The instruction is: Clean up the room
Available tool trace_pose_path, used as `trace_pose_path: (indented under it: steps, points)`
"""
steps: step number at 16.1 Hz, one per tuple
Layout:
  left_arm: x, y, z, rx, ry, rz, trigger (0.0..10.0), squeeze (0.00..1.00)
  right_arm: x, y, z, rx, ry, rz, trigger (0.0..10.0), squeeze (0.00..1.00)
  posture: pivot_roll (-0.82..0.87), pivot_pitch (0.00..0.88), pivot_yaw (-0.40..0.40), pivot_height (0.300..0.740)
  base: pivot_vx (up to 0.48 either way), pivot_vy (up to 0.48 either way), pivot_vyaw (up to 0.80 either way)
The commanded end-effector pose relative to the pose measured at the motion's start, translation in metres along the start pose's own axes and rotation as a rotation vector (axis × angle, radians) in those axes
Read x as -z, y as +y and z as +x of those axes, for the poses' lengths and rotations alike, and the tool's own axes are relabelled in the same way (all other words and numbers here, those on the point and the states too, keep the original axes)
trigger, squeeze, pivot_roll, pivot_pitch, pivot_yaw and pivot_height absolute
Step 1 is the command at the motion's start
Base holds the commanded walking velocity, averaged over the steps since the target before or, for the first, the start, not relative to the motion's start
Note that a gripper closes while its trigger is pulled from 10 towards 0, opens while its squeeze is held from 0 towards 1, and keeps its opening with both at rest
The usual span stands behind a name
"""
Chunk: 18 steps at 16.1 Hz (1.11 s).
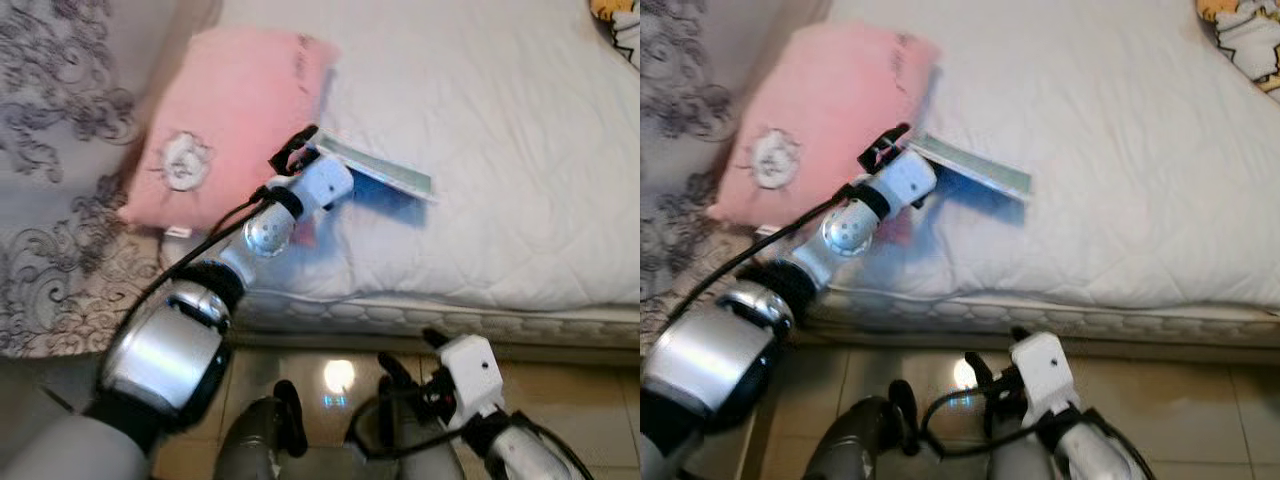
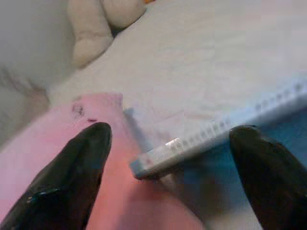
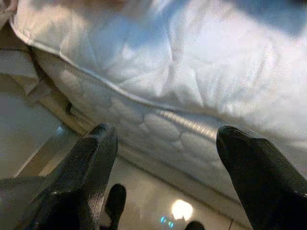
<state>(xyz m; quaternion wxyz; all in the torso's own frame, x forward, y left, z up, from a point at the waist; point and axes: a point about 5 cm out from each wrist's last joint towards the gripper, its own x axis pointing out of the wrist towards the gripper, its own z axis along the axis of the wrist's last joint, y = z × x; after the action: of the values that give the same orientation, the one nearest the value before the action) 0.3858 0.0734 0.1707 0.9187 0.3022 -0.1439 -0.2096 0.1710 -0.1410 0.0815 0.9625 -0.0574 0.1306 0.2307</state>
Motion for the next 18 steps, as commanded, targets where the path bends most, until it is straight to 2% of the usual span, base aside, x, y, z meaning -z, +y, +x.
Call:
trace_pose_path:
  steps: [1,2,3,4,5,6,7,8,9,10,12,14,15,17,18]
  points:
    - [0.001,-0.006,-0.003,0.027,-0.009,-0.137,10.0,1.00,0.004,-0.002,-0.001,-0.004,0.008,0.031,10.0,0.00,-0.25,0.138,0.070,0.740,0.000,0.000,0.00]
    - [0.003,-0.022,-0.007,0.086,-0.006,-0.249,10.0,1.00,0.005,-0.006,0.002,-0.002,0.007,0.031,10.0,0.00,-0.24,0.111,0.071,0.740,0.000,0.000,0.00]
    - [0.004,-0.030,-0.009,0.100,-0.002,-0.296,10.0,1.00,0.006,-0.008,0.004,0.000,0.008,0.030,10.0,0.00,-0.23,0.091,0.073,0.740,0.000,0.000,0.00]
    - [0.006,-0.042,-0.013,0.068,0.034,-0.479,10.0,0.29,0.007,-0.012,0.011,-0.001,-0.001,0.020,10.0,0.00,-0.22,0.058,0.079,0.740,0.000,0.000,0.00]
    - [0.007,-0.045,-0.015,0.055,0.054,-0.553,10.0,0.00,0.006,-0.013,0.013,0.000,-0.005,0.018,10.0,0.00,-0.22,0.058,0.079,0.740,0.000,0.000,0.00]
    - [0.009,-0.046,-0.016,0.049,0.067,-0.593,10.0,0.00,0.006,-0.014,0.016,0.000,-0.007,0.016,10.0,0.00,-0.21,0.040,0.083,0.740,0.000,0.000,0.00]
    - [0.019,-0.046,-0.027,-0.071,0.121,-0.783,10.0,0.00,0.004,-0.018,0.025,0.003,-0.022,0.009,10.0,0.00,-0.20,0.027,0.083,0.740,0.000,0.000,0.00]
    - [0.020,-0.036,-0.032,-0.160,0.106,-0.849,10.0,0.00,0.002,-0.021,0.029,0.013,-0.036,0.018,10.0,0.00,-0.18,0.021,0.082,0.740,0.000,0.000,0.00]
    - [0.019,-0.029,-0.036,-0.200,0.077,-0.845,10.0,0.00,0.000,-0.024,0.031,0.028,-0.053,0.031,10.0,0.00,-0.18,0.015,0.082,0.740,0.000,0.000,0.00]
    - [0.013,-0.019,-0.042,-0.233,0.029,-0.808,10.0,0.00,-0.009,-0.030,0.035,0.067,-0.097,0.069,10.0,0.00,-0.17,0.010,0.081,0.740,0.000,0.000,0.00]
    - [0.004,-0.017,-0.062,-0.230,-0.003,-0.719,10.0,0.00,-0.023,-0.044,0.045,0.122,-0.161,0.122,10.0,0.00,-0.14,0.000,0.081,0.740,0.000,0.000,0.00]
    - [0.014,-0.023,-0.076,-0.239,0.064,-0.708,10.0,0.00,-0.022,-0.052,0.050,0.175,-0.161,0.149,10.0,0.00,-0.13,0.000,0.066,0.740,0.000,-0.137,0.00]
    - [0.027,-0.030,-0.083,-0.254,0.130,-0.711,10.0,0.00,-0.021,-0.056,0.053,0.213,-0.161,0.183,10.0,0.00,-0.12,0.000,0.063,0.740,0.000,-0.480,0.00]
    - [0.039,-0.039,-0.089,-0.255,0.200,-0.711,10.0,0.00,-0.020,-0.065,0.054,0.278,-0.170,0.219,10.0,0.00,-0.13,0.000,0.054,0.740,0.000,-0.474,0.24]
    - [0.044,-0.042,-0.093,-0.237,0.233,-0.705,10.0,0.00,-0.018,-0.069,0.053,0.308,-0.161,0.208,10.0,0.00,-0.13,0.000,0.054,0.740,0.000,-0.469,0.80]
